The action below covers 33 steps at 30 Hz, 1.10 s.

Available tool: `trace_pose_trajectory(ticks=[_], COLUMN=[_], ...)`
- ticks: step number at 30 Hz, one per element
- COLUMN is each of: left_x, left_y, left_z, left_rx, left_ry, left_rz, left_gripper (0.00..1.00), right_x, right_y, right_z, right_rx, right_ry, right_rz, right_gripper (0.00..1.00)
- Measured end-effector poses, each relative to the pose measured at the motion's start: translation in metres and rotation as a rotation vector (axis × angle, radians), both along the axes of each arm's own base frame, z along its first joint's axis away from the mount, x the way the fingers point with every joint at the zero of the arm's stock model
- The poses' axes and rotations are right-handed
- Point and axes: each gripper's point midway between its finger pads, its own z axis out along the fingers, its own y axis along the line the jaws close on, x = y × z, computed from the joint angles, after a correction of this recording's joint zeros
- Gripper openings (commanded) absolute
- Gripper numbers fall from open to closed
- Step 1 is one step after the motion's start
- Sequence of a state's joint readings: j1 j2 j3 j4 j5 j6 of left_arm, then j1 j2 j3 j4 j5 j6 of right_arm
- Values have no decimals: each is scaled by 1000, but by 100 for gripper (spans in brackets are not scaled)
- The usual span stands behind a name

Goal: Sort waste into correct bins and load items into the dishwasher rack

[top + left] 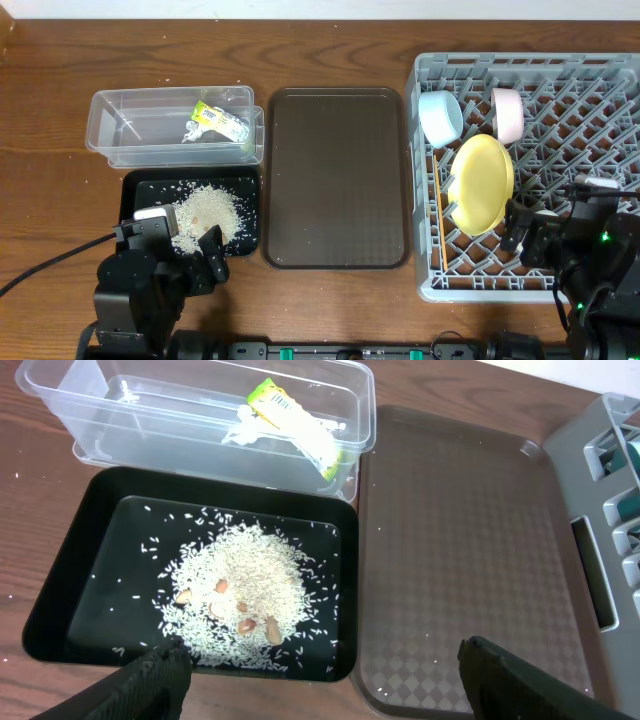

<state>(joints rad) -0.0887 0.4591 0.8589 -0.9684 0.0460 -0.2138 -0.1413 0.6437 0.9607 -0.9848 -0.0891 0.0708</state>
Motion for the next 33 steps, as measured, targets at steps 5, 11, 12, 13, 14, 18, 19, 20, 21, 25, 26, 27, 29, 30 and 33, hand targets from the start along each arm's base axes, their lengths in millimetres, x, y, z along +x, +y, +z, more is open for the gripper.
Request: trace_pose_trajectory(ticks=[5, 11, 12, 13, 14, 18, 19, 20, 21, 25, 26, 27, 29, 30, 33], left_x=[0, 0, 0, 0, 0, 0, 0, 0, 0, 0, 0, 0, 0, 0, 0], left_y=[0, 0, 0, 0, 0, 0, 0, 0, 0, 0, 0, 0, 0, 0, 0], left_z=[0, 0, 0, 0, 0, 0, 0, 0, 0, 0, 0, 0, -1, -1, -1], left_rx=[0, 0, 0, 1, 0, 0, 0, 1, 0, 0, 1, 1, 1, 1, 1], left_ry=[1, 1, 1, 1, 1, 1, 1, 1, 1, 1, 1, 1, 3, 3, 3], left_rz=[0, 0, 0, 0, 0, 0, 0, 0, 0, 0, 0, 0, 0, 0, 0], left_gripper=[89, 89, 89, 89, 89, 89, 89, 89, 90, 89, 89, 89, 90, 90, 90], right_x=[-7, -17, -18, -20, -21, -18, -16, -13, -10, -1, -1, 0, 0, 0, -1], right_y=[1, -2, -4, -7, -9, -15, -15, -15, -15, -8, -6, -3, 1, 3, 7], right_z=[-10, -20, -22, -23, -23, -17, -12, -7, 0, 22, 25, 29, 32, 32, 27], right_rx=[7, -16, -33, -50, -65, -108, -116, -123, -133, -163, -171, -178, -185, -188, -191], right_ry=[48, 107, 117, 126, 131, 97, 70, 40, 0, -177, -224, -282, -366, -418, -518], right_rz=[0, -4, -9, -17, -21, -30, -30, -29, -26, 5, 12, 23, 37, 42, 55], right_gripper=[99, 99, 99, 99, 99, 99, 99, 99, 99, 99, 99, 99, 99, 99, 99])
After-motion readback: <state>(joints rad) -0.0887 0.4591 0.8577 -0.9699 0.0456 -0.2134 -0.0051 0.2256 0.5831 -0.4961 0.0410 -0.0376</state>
